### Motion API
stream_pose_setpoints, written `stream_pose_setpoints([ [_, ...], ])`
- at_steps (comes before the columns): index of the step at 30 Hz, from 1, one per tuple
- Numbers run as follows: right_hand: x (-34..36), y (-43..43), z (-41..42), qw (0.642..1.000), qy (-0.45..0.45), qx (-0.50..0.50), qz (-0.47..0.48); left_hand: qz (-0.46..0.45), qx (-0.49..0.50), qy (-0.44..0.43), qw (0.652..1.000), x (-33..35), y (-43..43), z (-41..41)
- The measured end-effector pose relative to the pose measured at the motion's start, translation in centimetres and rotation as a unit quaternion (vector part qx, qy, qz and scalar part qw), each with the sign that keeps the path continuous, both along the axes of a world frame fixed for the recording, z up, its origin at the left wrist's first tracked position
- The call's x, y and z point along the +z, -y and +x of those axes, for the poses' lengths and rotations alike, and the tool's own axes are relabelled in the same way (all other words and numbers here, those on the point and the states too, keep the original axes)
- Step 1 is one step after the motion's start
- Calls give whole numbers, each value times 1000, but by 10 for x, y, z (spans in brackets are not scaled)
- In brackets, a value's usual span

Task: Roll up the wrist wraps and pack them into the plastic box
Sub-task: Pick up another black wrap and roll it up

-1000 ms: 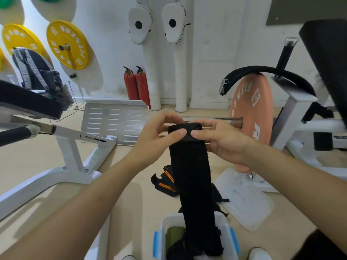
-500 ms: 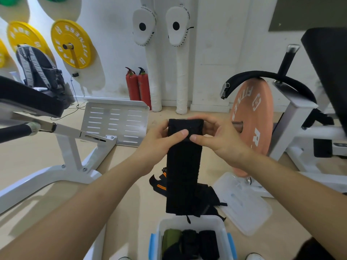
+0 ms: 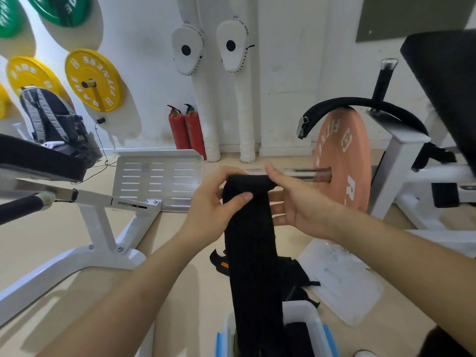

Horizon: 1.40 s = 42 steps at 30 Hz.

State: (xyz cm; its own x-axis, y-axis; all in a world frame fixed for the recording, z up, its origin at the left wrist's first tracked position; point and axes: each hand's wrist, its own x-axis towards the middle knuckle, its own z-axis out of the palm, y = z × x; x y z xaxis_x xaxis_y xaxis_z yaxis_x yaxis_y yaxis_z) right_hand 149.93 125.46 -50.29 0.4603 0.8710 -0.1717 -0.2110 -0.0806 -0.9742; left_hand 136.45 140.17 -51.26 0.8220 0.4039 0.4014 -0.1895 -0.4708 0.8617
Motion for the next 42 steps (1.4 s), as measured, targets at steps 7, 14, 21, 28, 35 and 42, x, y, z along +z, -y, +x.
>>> stream_pose_setpoints([
  [7,-6,-2,4,997,14,-40,60,10,-5,-32,999,-4,-1,-1],
  [14,-8,-3,7,987,58,-104,107,-224,-21,-196,954,4,4,2],
  [21,-19,-2,7,961,224,-113,116,-241,-24,-147,959,1,7,7],
  [28,-13,1,5,960,253,-72,100,-220,-6,-86,972,-1,4,3],
  [35,-1,8,7,994,92,47,22,-153,-4,-35,988,0,0,0],
  [42,1,4,3,999,52,-6,11,4,-4,-16,1000,-3,-2,0],
])
